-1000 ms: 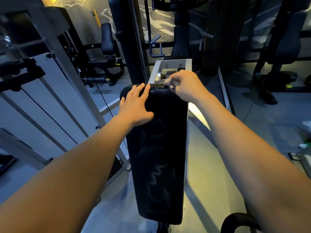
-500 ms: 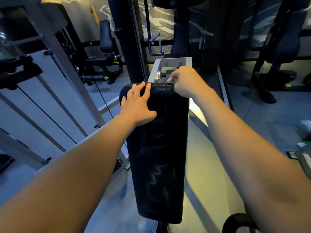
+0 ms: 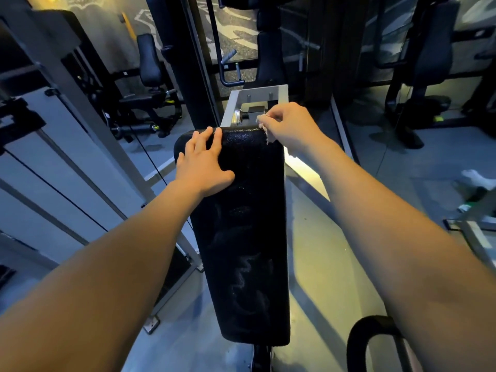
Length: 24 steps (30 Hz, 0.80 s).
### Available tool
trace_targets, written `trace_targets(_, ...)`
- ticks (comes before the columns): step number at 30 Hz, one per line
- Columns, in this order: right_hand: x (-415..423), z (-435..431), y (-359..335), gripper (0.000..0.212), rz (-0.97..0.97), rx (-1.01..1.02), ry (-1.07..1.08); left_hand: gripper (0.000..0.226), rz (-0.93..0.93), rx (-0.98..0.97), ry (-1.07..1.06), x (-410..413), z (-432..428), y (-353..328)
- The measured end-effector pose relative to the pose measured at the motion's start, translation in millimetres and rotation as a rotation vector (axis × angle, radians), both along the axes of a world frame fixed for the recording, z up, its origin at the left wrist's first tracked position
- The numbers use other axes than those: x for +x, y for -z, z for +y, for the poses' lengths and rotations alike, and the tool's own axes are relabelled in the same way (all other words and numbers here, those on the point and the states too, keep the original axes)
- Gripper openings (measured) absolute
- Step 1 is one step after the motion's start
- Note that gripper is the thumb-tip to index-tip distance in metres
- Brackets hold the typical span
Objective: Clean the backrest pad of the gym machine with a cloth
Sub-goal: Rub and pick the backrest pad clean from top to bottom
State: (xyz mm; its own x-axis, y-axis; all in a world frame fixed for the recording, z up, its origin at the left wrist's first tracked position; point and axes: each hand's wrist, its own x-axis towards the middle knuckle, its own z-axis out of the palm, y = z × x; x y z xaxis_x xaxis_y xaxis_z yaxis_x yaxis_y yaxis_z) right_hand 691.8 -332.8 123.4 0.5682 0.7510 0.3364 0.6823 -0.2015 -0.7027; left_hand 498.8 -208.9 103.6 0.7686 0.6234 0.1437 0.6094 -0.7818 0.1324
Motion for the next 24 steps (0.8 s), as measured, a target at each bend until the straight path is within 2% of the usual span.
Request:
trace_targets(5, 4.4, -22.7, 37.8, 0.024, 0.219, 0.148, 0.138, 0.103, -0.003, -0.007, -0.007, 0.5, -2.2, -1.2)
trace_targets(10, -22.8, -50.1, 100.9, 0.022, 0.281, -0.003, 0.156, 0.104, -0.017, -0.011, -0.016, 1.7, -3.8, 0.2)
trace_targets(12, -19.6, -46.6, 88.7, 0.015, 0.298, -0.004, 0.145, 0.104, -0.021, -0.008, -0.022, 1.3, -4.9, 1.1)
trace_targets(16, -18.7, -39.0, 62.1, 0.011, 0.374, 0.234, 0.188, 0.103, -0.024, -0.015, -0.030, 2.5, -8.3, 0.5)
trace_targets(21, -39.2, -45.4, 85.8, 0.016, 0.399, 0.227, 0.193, 0.103, -0.018, -0.017, -0.040, 3.5, -8.5, -0.3)
trace_targets(24, -31.2, -45.4, 76.9, 0.015, 0.314, 0.222, 0.180, 0.104, -0.015, -0.008, -0.043, 3.8, -9.3, 1.7)
